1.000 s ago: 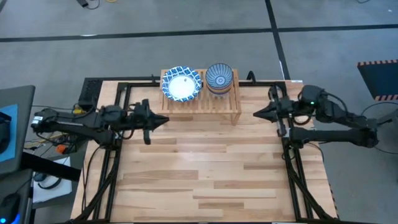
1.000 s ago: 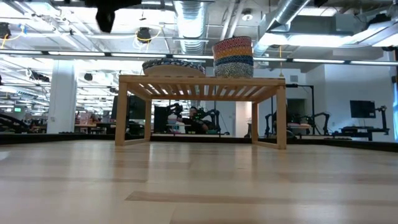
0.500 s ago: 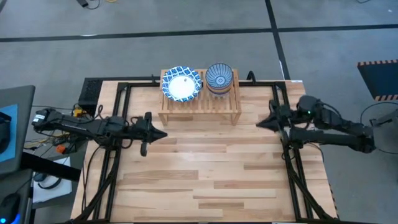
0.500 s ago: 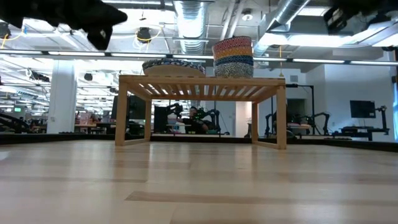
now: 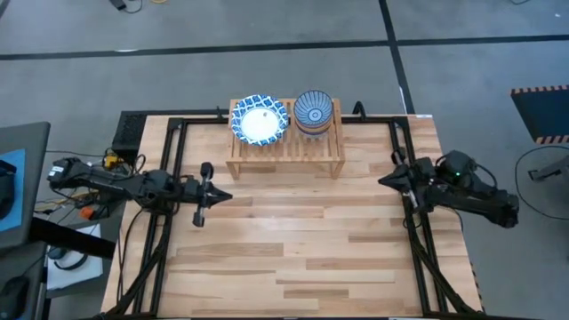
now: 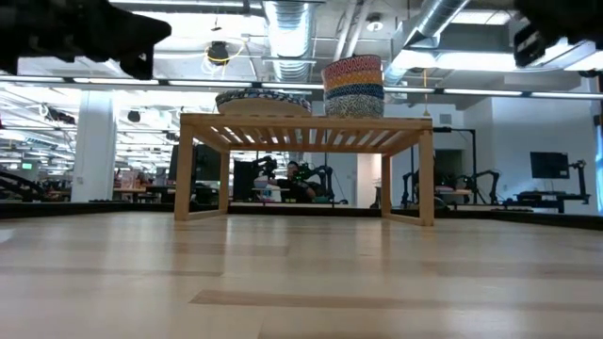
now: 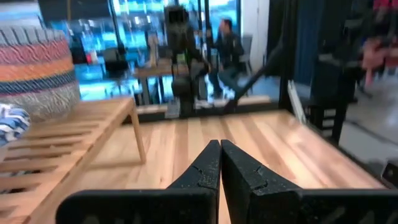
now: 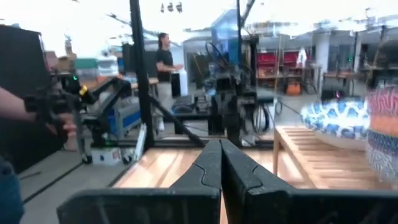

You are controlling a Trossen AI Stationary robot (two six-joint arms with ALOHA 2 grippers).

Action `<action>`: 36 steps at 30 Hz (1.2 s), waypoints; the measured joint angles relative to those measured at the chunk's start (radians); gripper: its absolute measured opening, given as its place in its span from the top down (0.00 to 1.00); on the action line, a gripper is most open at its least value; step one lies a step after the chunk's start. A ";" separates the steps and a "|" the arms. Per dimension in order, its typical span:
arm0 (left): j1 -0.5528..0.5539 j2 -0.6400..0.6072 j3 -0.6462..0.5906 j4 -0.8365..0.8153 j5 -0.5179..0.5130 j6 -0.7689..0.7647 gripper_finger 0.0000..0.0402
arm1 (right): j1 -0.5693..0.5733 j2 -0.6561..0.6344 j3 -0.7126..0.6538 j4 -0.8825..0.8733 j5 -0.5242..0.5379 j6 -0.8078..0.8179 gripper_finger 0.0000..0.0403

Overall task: Place and stack bowls onto a shelf
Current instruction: Return to Home Position

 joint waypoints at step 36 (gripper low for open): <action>-0.008 -0.417 -0.180 -0.227 -0.129 0.083 1.00 | 0.211 0.002 -0.337 0.246 0.031 0.058 0.94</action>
